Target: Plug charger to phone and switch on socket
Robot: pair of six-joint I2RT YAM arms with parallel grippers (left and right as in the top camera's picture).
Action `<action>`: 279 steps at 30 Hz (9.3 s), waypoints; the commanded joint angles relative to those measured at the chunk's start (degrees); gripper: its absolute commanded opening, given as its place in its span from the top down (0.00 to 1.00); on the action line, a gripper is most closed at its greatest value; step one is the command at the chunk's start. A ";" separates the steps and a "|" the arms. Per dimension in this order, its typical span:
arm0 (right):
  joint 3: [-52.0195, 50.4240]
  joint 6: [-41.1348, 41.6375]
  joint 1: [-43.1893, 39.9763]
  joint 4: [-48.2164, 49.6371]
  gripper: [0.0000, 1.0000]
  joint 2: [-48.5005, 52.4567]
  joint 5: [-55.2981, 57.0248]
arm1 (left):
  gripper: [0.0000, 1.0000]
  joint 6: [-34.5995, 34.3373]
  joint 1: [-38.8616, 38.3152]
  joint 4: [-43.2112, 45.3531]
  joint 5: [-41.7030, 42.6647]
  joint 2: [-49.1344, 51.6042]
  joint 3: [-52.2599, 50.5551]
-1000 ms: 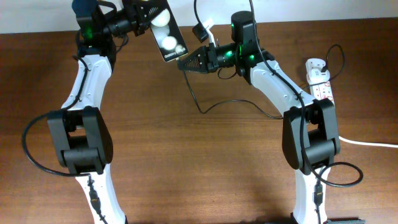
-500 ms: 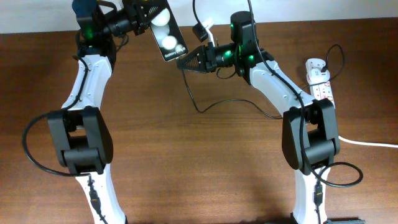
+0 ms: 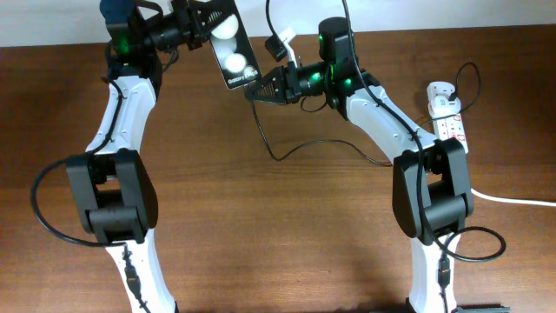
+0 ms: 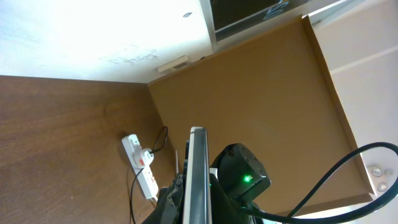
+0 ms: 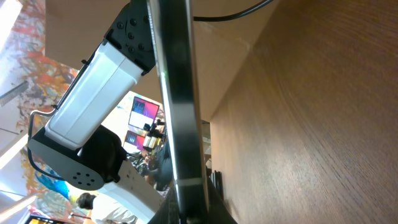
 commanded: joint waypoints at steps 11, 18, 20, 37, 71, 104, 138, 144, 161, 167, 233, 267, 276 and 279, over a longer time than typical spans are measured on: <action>1.01 1.77 -2.23 1.07 0.43 -0.48 7.91 | 1.00 -0.83 -4.09 -0.31 13.77 -1.81 0.42; 1.01 1.75 -2.62 1.09 0.01 -0.48 4.63 | 1.00 -0.83 -2.86 -0.28 14.86 -1.81 0.42; 1.01 1.73 -4.02 1.09 0.01 -0.48 3.65 | 1.00 -0.83 -0.11 -0.31 17.68 -1.81 0.42; 1.01 -19.67 -10.91 -35.98 0.01 -3.45 27.08 | 1.00 -0.79 6.05 -0.31 17.68 -1.81 0.42; -7.43 -27.54 -10.78 -60.96 0.01 -23.78 67.25 | 1.00 23.41 0.72 -15.69 -10.43 -1.38 -7.67; -7.54 -31.58 -10.78 -65.18 0.01 -23.78 61.20 | 1.00 24.13 -12.50 -7.21 -12.35 15.43 -7.65; -7.69 -33.05 -10.78 -67.23 0.01 -23.78 60.52 | 0.67 25.35 -16.63 -12.04 -16.87 19.28 -7.63; -7.69 -33.07 -10.78 -67.21 0.01 -23.78 59.71 | 0.27 25.33 -16.63 -12.04 -15.98 19.28 -7.63; -7.67 -33.07 -10.78 -67.19 0.01 -23.78 59.71 | 0.01 26.71 -17.88 -33.92 -27.26 19.28 -3.43; -7.69 -33.09 -10.78 -67.41 0.01 -23.78 59.71 | 0.01 28.41 -19.58 -49.40 -37.57 19.28 4.57; -7.67 -32.83 -10.88 -66.23 0.01 -23.78 71.56 | 0.01 65.22 -19.45 -121.46 -75.23 10.67 66.73; 40.50 -55.36 -44.63 -92.39 0.01 15.04 61.79 | 0.01 65.22 -19.45 -121.44 -75.23 10.69 66.73; 40.02 -54.27 -44.59 -87.12 0.01 18.27 61.29 | 0.01 65.22 -19.45 -121.46 -75.23 10.69 66.73; 39.34 -54.27 -44.57 -83.87 0.01 18.27 61.26 | 0.01 65.22 -19.45 -121.46 -75.23 10.69 66.73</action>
